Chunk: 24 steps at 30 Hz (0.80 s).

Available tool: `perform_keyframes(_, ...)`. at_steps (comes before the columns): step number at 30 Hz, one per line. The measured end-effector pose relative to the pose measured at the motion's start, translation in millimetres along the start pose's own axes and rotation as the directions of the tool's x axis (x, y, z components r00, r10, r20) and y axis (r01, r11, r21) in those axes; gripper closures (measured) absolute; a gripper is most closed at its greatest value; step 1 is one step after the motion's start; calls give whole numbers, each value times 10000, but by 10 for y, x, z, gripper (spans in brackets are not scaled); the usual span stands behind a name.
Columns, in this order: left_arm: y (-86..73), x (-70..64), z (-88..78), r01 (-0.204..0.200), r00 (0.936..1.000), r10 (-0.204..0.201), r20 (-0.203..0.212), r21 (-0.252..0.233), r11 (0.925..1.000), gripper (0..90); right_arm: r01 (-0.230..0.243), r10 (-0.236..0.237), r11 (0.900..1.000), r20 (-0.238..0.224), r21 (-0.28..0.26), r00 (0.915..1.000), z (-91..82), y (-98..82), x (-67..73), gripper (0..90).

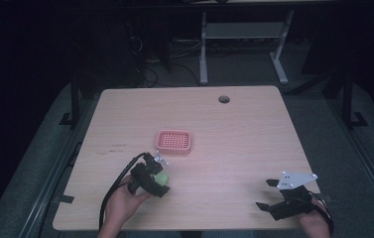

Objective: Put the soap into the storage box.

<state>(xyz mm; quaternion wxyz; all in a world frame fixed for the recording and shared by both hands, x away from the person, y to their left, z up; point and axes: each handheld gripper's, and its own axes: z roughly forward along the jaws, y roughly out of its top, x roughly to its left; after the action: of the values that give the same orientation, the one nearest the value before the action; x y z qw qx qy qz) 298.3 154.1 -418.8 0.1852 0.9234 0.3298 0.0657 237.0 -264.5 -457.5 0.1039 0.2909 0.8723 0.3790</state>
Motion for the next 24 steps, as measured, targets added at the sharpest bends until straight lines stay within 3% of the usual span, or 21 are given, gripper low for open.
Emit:
perform_keyframes(7, 131, 32, -2, -100, 9999, 100, 115, -28, 9999, 263, -95, 95, 10000, 11, 1, 10000, -7, -7, -11, 138)
perform_keyframes(24, 381, 233, -36, 145, 9991, -152, 388, 177, 9997, 263, -105, 105, 9998, -12, -170, 9999, -26, -15, -34, 138)
